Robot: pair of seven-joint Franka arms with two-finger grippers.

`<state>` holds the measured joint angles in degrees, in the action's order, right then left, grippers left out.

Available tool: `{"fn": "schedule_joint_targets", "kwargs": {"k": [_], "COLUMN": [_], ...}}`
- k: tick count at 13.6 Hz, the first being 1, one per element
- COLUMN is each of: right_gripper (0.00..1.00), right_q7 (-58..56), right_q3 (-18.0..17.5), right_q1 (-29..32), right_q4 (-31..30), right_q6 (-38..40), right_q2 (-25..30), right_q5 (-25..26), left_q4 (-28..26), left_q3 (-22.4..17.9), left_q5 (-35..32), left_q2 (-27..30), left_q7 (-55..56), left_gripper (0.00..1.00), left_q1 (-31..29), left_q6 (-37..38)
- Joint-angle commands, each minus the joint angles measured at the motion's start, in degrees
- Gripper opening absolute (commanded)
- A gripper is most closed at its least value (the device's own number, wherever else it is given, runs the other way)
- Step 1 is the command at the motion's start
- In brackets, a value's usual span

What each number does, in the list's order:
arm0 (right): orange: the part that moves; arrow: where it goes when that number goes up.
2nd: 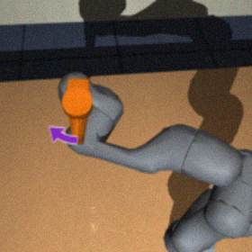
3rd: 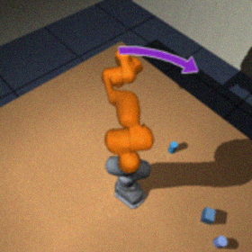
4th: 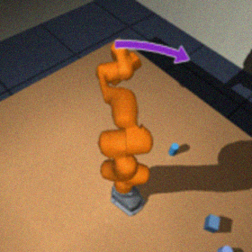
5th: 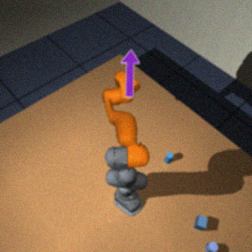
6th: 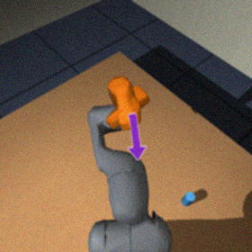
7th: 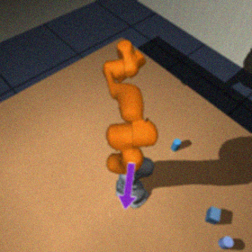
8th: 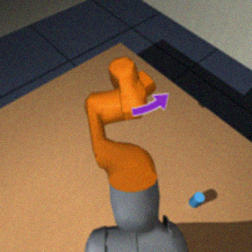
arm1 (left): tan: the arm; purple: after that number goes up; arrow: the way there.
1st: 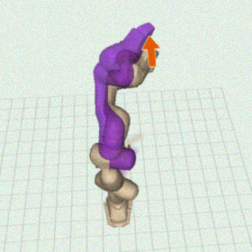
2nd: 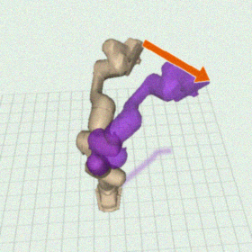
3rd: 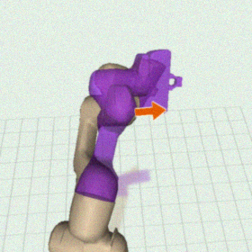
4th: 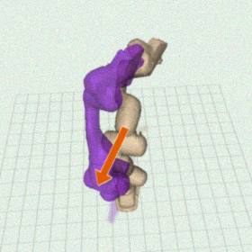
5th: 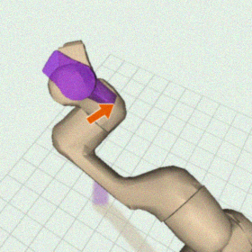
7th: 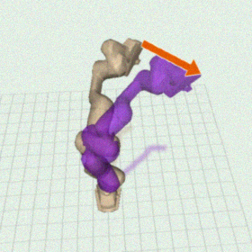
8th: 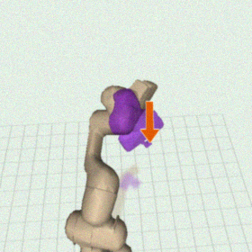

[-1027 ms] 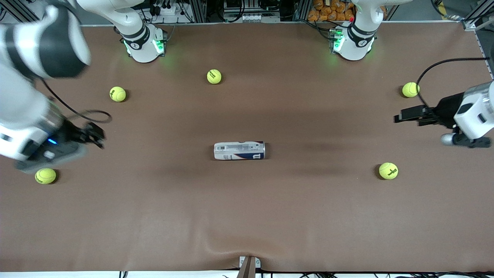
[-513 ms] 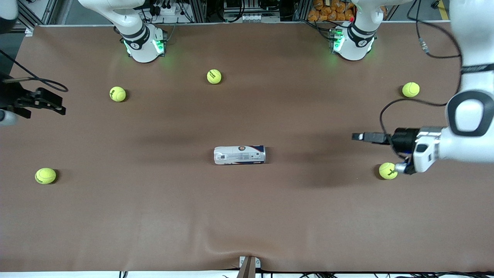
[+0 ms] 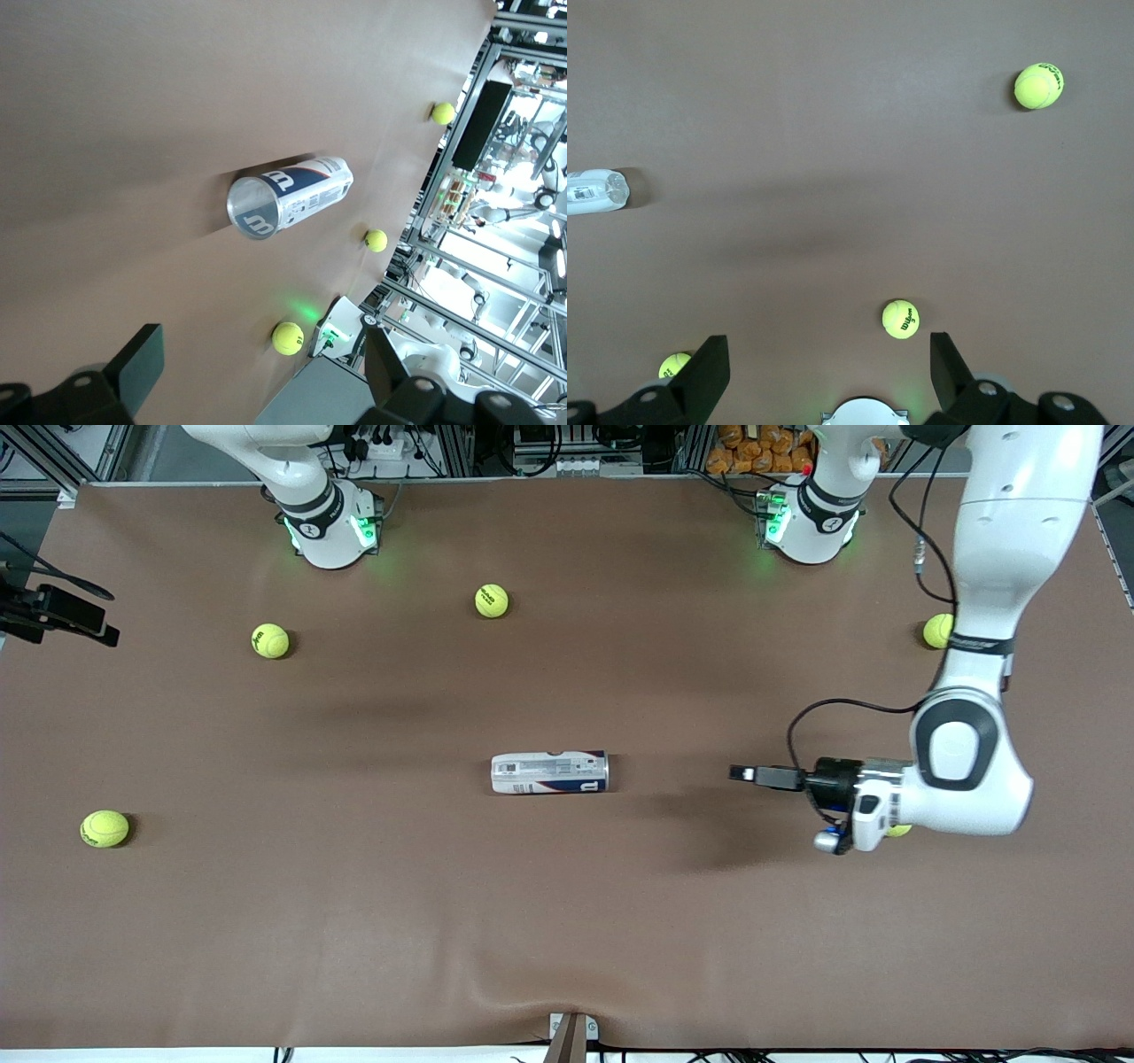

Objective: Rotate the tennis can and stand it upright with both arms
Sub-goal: 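Reach the left gripper to the can's bottom end, then grasp the can's bottom end with the left gripper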

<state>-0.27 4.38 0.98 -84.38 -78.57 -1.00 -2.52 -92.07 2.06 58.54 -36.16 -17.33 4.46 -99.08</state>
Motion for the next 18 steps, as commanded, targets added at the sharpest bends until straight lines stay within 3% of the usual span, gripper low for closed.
{"fn": "schedule_joint_targets", "kwargs": {"k": [1, 7, 12, 17, 18], "right_gripper": [1.00, 1.00, 1.00, 1.00, 1.00], "right_q7": [0.7, 1.1, 1.3, 1.3, 1.3], "right_q3": [-0.8, -1.0, -0.9, -1.0, -1.0], "right_q1": [0.9, 0.7, 1.0, 1.2, 1.1], "right_q4": [0.1, 1.5, 1.9, 2.6, 2.6], "right_q6": [0.9, 1.0, 1.3, 0.8, 0.8], "right_q2": [1.7, 2.1, 2.1, 1.9, 1.8], "right_q5": [0.9, 1.2, 1.1, 1.1, 1.1], "left_q4": [-2.6, -8.0, -7.9, -7.1, -6.5], "left_q3": [0.3, 0.3, 0.3, 0.3, 0.3], "left_q5": [4.9, 18.4, 30.6, 35.3, 35.3], "left_q2": [-0.5, -2.0, -6.6, -8.1, -8.6], "left_q7": [-5.8, -15.4, -23.4, -23.5, -23.6], "left_gripper": [1.00, 1.00, 1.00, 0.97, 0.92], "left_q1": [2.6, 8.6, 13.2, 16.6, 16.9], "left_q6": [-4.4, -13.5, -17.6, -20.3, -20.3]}}
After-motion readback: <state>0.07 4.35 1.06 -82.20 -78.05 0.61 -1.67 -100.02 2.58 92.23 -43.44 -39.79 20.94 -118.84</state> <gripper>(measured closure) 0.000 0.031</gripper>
